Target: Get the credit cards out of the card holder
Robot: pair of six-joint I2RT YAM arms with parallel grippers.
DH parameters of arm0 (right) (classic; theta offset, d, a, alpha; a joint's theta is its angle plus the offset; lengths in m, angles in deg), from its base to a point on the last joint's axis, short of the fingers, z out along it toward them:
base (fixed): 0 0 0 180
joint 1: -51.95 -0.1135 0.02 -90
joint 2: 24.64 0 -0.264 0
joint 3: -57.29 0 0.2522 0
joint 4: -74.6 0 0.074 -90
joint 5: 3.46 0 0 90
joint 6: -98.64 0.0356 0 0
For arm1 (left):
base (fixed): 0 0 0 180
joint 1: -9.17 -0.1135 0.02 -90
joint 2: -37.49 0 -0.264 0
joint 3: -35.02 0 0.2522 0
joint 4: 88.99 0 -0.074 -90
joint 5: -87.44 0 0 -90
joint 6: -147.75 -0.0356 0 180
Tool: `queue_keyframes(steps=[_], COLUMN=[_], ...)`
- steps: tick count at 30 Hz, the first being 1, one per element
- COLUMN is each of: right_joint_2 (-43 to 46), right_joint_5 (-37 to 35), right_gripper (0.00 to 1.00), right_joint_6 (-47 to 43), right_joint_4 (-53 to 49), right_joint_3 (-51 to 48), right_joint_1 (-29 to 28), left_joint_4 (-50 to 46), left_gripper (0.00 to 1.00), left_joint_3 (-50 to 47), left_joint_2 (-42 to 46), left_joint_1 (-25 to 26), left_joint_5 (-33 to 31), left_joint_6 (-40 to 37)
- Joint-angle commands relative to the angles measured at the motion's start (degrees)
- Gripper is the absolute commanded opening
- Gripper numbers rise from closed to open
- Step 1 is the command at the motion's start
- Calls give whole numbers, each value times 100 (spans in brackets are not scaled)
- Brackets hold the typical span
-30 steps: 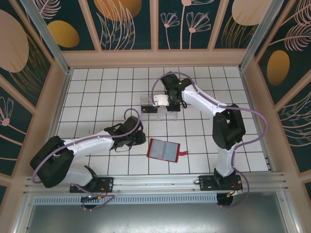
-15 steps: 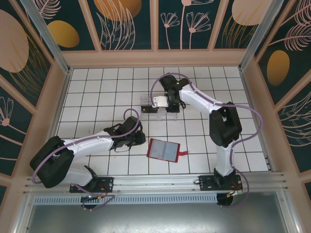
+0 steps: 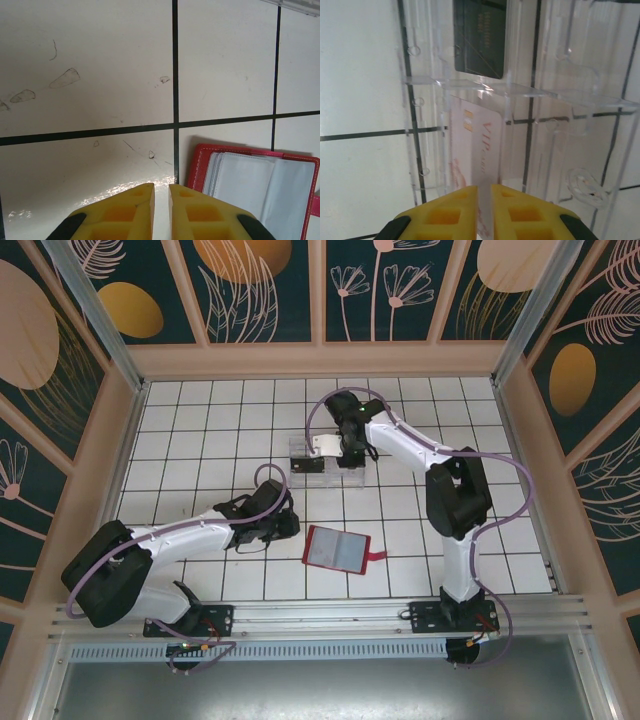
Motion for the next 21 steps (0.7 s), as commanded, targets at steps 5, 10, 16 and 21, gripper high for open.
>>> queue_keyframes(steps=[5, 10, 16, 21], right_joint_2=[429, 761, 1210, 1745], right_joint_5=[-640, -544, -306, -340], right_gripper=[16, 16, 16, 17], right_joint_6=[129, 654, 2623, 4749], right_joint_4=[387, 583, 1151, 1729], right_joint_3=[-149, -172, -475, -1228], right_joint_1=[-88, -164, -238, -373], left_joint_4=[67, 67, 80, 75], left_gripper=[16, 16, 16, 16], left_joint_3=[-12, 56, 128, 137], left_joint_2=[18, 0, -70, -83], left_joint_1=[-33, -35, -32, -34], left_joint_5=[89, 107, 148, 137], left_joint_6=[9, 10, -13, -21])
